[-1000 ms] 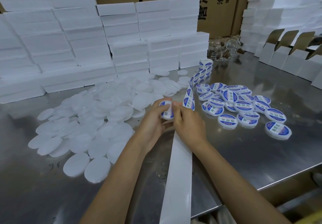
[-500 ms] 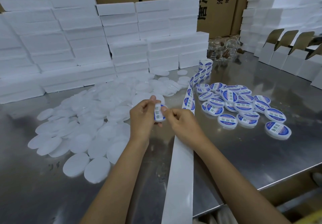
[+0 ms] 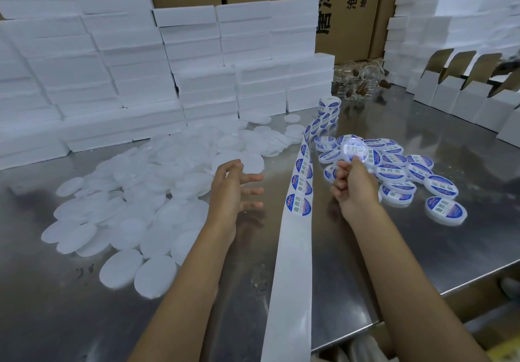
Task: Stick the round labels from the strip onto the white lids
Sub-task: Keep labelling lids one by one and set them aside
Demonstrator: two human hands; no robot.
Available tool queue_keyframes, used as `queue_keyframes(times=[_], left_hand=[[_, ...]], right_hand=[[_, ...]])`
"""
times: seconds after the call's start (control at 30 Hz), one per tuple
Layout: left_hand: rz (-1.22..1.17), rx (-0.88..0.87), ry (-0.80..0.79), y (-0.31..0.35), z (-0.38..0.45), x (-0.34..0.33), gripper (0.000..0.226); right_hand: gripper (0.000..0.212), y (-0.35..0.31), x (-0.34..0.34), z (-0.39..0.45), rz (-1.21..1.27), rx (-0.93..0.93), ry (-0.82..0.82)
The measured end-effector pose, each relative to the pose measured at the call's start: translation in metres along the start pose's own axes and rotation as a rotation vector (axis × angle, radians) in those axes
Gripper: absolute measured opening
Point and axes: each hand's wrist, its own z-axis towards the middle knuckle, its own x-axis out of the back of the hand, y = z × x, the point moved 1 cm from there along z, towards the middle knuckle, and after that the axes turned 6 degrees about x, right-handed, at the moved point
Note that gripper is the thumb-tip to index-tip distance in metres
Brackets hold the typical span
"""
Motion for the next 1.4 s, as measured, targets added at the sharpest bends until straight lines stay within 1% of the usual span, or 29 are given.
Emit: queue_keyframes(times=[0.07,0.17,0.23,0.3,0.33,0.4,0.47,0.53,0.6,0.63,0.67,0.77,0.83,0.97,1.1,1.2,1.3,1.4], left_hand=[[-0.022,0.002,0.005,0.0,0.0,0.001,0.011],[-0.083,-0.007,0.072,0.002,0.002,0.005,0.015],[-0.128,-0.004,0.127,0.003,0.004,0.009,0.021],[-0.159,0.009,0.168,0.004,0.006,0.013,0.025],[-0.167,0.015,0.184,0.005,0.007,0.015,0.027],[-0.183,0.028,0.201,0.005,0.008,0.019,0.027],[-0.202,0.037,0.204,0.005,0.009,0.021,0.027],[-0.216,0.046,0.21,0.005,0.012,0.024,0.027],[-0.211,0.062,0.212,0.005,0.014,0.025,0.026],[-0.201,0.072,0.213,0.004,0.014,0.025,0.026],[-0.19,0.08,0.212,0.004,0.014,0.025,0.025],[-0.181,0.086,0.202,0.004,0.016,0.026,0.025],[-0.185,0.084,0.195,0.003,0.018,0.026,0.027],[-0.153,0.078,0.197,0.001,0.02,0.026,0.026],[-0.144,0.082,0.202,0.001,0.021,0.026,0.025],[-0.172,0.088,0.191,0.002,0.021,0.028,0.023],[-0.181,0.101,0.143,0.003,0.02,0.029,0.021],[-0.178,0.112,0.016,0.003,0.017,0.028,0.028]], right_hand=[[0.032,0.0,0.0,0.002,0.015,-0.012,-0.007],[0.027,0.0,0.0,0.001,0.004,-0.012,-0.003],[0.023,0.0,-0.001,-0.002,-0.089,0.012,-0.01],[0.021,0.003,-0.006,-0.01,-0.275,0.089,-0.029],[0.02,0.007,-0.009,-0.014,-0.39,0.174,-0.043],[0.016,0.017,-0.016,-0.023,-0.647,0.448,-0.088],[0.011,0.027,-0.025,-0.03,-0.842,0.705,-0.211],[0.005,0.035,-0.037,-0.027,-0.979,0.866,-0.351],[0.016,0.04,-0.056,-0.017,-1.128,0.97,-0.434],[0.023,0.042,-0.066,-0.011,-1.196,0.973,-0.467],[0.031,0.045,-0.076,-0.006,-1.254,0.935,-0.498],[0.053,0.059,-0.096,0.006,-1.372,0.769,-0.561],[0.056,0.066,-0.101,0.01,-1.355,0.761,-0.535],[0.047,0.069,-0.1,0.01,-1.225,0.806,-0.477],[0.042,0.062,-0.093,0.009,-1.111,0.738,-0.472],[0.04,0.052,-0.088,0.005,-1.054,0.736,-0.455],[0.035,0.042,-0.084,-0.007,-0.955,0.764,-0.447],[0.03,0.038,-0.08,-0.028,-0.864,0.813,-0.498]])
